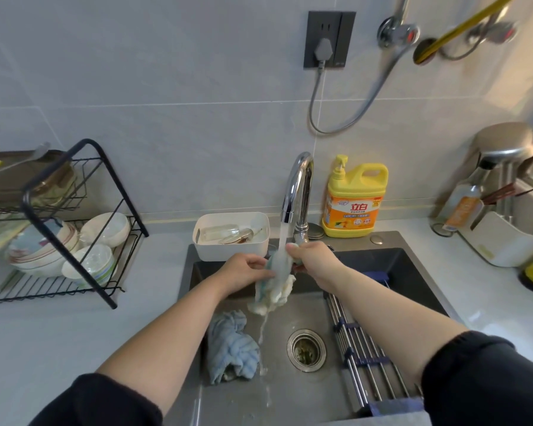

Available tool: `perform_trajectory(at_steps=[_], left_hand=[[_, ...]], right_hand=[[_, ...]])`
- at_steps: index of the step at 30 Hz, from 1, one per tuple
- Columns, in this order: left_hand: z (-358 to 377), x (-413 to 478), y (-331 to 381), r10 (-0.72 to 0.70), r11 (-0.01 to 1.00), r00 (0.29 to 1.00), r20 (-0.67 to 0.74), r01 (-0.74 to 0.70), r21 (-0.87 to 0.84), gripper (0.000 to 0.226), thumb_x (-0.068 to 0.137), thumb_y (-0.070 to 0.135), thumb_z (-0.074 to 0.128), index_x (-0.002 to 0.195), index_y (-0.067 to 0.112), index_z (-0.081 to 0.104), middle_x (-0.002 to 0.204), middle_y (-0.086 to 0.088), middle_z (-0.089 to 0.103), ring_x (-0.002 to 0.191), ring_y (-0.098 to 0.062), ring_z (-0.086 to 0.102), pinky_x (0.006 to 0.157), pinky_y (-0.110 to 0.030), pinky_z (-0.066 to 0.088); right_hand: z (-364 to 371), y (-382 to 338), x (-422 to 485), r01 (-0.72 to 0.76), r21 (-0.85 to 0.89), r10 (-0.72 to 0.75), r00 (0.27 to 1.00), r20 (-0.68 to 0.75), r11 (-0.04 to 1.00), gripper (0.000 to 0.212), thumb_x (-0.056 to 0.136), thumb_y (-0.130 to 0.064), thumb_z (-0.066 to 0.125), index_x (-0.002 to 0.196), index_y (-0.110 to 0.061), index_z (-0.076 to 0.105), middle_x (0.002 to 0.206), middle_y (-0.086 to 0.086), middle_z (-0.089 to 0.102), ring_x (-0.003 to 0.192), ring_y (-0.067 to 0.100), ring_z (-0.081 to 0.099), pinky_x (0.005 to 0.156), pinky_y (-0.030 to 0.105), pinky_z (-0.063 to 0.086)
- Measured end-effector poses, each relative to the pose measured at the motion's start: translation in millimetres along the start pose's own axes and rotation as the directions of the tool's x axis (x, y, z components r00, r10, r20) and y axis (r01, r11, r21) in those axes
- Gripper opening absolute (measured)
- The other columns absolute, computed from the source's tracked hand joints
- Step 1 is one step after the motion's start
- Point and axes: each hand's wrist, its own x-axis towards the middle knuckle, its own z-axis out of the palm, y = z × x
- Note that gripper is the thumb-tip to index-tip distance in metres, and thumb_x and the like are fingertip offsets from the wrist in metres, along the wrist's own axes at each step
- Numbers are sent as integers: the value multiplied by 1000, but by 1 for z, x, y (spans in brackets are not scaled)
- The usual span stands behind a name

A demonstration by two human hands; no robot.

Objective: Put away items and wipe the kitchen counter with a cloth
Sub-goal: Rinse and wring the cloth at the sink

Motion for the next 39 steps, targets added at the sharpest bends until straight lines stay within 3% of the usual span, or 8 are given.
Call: perform_trajectory(at_steps=[7,11,17,20,24,33,37,39], left_hand=[[3,6,5,53,984,997,-52,-43,170,3,81,22,73,83,20,72,88,-2,68,86,-16,60,81,-29,47],[5,3,14,119,968,985,-125,-87,236,24,90,11,54,70,22,63,72,5,60,76,-13,55,65,-19,41],[4,0,20,142,969,978,-151,-106,224,29,99,25,44,98,5,64,93,-5,62,89,-19,55,69,-27,39],[9,-6,17,57,972,998,15,-59,227,20,89,37,62,95,19,66,90,5,65,83,-8,61,64,-18,45],[16,-9,-3,-66,923,988,140,7,385,24,80,18,73,63,26,58,63,11,52,59,-1,49,55,-13,37],[29,-9,-27,-185,955,950,-252,234,183,27,78,14,51,53,18,43,58,0,46,61,-18,45,59,-27,34],[21,-8,-30,-338,939,874,-349,287,-190,19,81,13,48,67,12,61,68,-7,60,73,-27,60,60,-28,47],[12,-8,-29,-295,954,867,-401,290,-75,27,87,23,51,65,11,60,68,-9,62,75,-32,64,62,-33,53]], right_hand=[[-11,-18,-15,84,-87,-89,994,-57,993,25,90,-23,60,73,-5,59,65,9,45,66,19,43,63,28,36],[-16,-21,-18,151,-204,-160,987,-32,967,27,93,-26,55,72,-9,54,67,9,40,66,19,38,63,28,30],[-31,-31,-25,229,-558,-245,968,47,798,37,97,-22,49,62,-9,46,62,2,44,64,19,43,58,28,34],[-35,-38,-30,260,-507,-296,955,11,822,37,98,-22,47,63,-11,46,62,1,43,62,15,40,50,20,30],[-37,-46,-42,328,-448,-291,945,151,832,35,97,-23,50,64,-11,49,64,4,44,60,14,41,58,28,35],[-54,-37,-53,167,-44,-156,970,188,985,24,99,-16,47,92,0,64,82,11,61,84,23,60,88,42,52],[-50,-38,-56,144,5,-143,972,187,990,24,99,-13,46,94,2,64,85,12,63,82,21,61,84,36,52],[-54,-38,-53,186,-145,-175,981,82,972,26,98,-16,49,87,1,66,76,9,60,73,18,57,71,30,50]])
